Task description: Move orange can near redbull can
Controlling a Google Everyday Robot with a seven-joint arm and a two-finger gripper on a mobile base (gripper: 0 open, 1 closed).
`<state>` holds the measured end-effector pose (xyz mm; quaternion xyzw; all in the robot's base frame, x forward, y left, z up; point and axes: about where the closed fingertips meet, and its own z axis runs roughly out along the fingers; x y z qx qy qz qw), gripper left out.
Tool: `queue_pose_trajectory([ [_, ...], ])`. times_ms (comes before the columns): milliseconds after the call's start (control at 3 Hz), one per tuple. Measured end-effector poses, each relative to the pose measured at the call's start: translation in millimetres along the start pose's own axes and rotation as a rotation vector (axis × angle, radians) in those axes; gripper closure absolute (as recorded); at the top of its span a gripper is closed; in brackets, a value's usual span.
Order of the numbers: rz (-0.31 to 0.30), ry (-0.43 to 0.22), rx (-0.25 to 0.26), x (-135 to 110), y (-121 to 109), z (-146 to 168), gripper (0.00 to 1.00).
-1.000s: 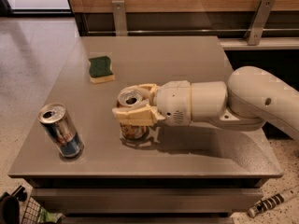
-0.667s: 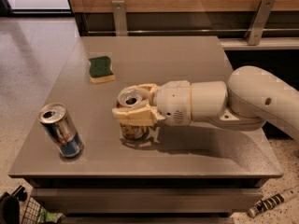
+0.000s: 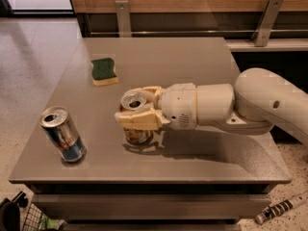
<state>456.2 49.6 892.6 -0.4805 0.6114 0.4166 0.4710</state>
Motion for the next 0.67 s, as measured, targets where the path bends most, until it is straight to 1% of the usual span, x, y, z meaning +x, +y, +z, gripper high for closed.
queue_pose_trajectory([
  [333,-0.003,0.002,-0.004,-1.1,1.8,2.1,0.01],
  [667,-0.004,0.002,-0.005,-1.4,2.2,2.5,0.0],
])
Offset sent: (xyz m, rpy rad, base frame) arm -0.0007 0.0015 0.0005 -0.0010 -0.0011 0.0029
